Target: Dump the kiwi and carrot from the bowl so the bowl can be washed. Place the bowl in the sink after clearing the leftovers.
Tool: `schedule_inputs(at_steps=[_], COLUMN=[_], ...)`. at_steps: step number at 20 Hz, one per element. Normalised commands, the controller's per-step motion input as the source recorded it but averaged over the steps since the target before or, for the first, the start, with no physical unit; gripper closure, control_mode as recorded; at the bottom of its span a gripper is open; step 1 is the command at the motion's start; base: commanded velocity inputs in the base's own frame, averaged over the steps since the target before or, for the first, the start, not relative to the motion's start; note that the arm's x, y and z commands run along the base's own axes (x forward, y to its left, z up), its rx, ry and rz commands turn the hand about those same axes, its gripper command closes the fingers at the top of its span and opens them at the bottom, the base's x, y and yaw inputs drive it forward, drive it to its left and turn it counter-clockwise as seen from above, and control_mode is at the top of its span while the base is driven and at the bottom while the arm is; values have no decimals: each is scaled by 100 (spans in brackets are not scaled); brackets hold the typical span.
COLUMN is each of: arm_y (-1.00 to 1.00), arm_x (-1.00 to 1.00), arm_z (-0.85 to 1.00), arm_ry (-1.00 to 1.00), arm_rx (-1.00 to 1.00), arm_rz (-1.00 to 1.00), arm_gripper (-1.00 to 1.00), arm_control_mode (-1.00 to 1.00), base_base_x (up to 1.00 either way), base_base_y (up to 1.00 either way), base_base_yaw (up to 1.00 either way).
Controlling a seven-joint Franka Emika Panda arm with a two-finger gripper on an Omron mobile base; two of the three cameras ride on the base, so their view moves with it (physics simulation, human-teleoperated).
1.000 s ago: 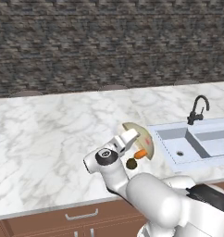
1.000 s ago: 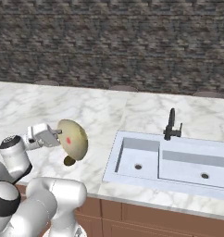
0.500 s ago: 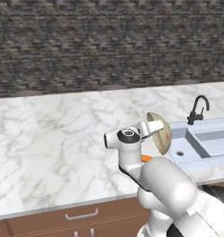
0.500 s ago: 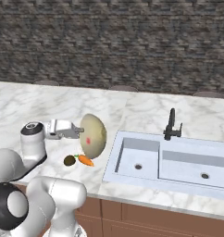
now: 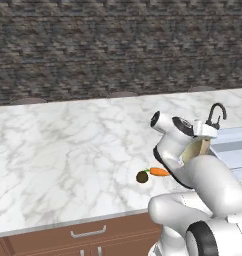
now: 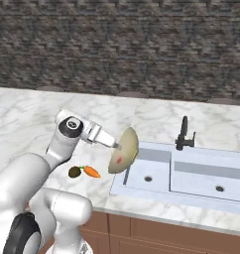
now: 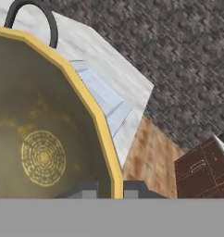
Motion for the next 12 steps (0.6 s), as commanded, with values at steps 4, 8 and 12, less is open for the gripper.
schedule_inputs(at_steps=[4, 8, 12], arm_y=[-58, -25, 0], arm_x=[0, 0, 0], arm_z=[-28, -48, -54], arm_ry=[-2, -7, -19], arm_rx=[59, 57, 48], arm_rz=[-46, -54, -52], arm_gripper=[100, 100, 100], arm_control_mode=[-100, -100, -100], base_base_x=[0, 0, 0], base_base_y=[0, 0, 0], base_base_yaw=[0, 0, 0])
